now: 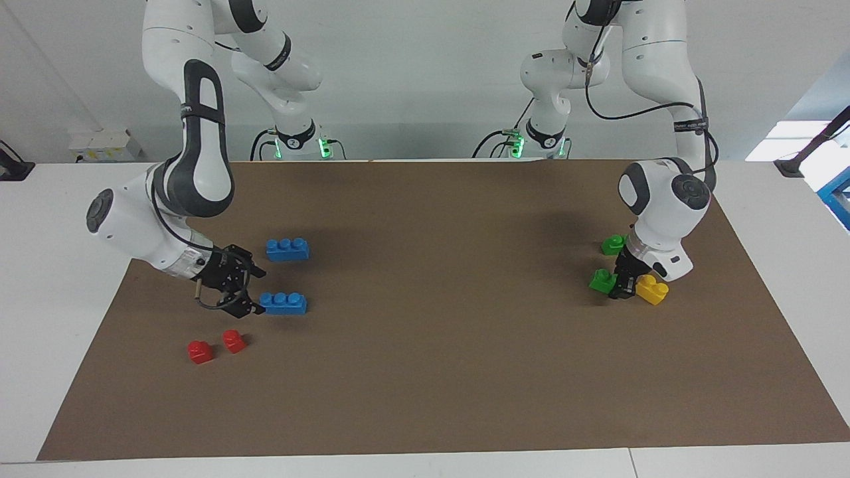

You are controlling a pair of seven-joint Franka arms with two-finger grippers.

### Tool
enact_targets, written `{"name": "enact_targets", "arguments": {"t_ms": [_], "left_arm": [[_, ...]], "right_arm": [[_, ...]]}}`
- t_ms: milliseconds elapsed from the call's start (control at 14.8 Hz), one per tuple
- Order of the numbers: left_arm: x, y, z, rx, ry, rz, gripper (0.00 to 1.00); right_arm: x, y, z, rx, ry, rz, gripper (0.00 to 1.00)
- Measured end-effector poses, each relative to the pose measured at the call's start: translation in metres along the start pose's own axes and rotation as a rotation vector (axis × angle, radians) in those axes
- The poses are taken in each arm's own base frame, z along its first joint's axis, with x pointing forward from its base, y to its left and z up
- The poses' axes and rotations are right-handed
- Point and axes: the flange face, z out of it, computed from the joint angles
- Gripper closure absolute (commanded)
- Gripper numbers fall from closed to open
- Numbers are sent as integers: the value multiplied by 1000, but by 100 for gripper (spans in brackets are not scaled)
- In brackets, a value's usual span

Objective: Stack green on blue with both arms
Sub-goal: 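Grasp the green brick with the left gripper while the right gripper reaches blue, then lift the green brick with the left gripper while the right gripper grasps blue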

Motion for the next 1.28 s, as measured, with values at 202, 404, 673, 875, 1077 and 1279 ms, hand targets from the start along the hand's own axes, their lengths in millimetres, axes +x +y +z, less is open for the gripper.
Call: {"name": "enact_targets", "arguments": {"t_ms": [202,404,673,875,1077,1279], "left_arm": [[0,0,0,-1,0,1,100],[0,2,-2,-5,2,1,100],[1,19,-33,22,-15,11,100],[-7,34,-76,55,-34,33,100],[-22,46,-123,73,-43,51,100],[-34,48,-170,83,-45,43,100]], "right_arm": [[-1,-1,4,2,-11,5,0],[1,-2,7,6,-8,7,0],[7,-1,20,1,-8,-1,0],[11,-1,25,1,-7,-9,0],[16,-1,32,4,-3,-10,0],[19,0,39,12,-21,-10,0]]}}
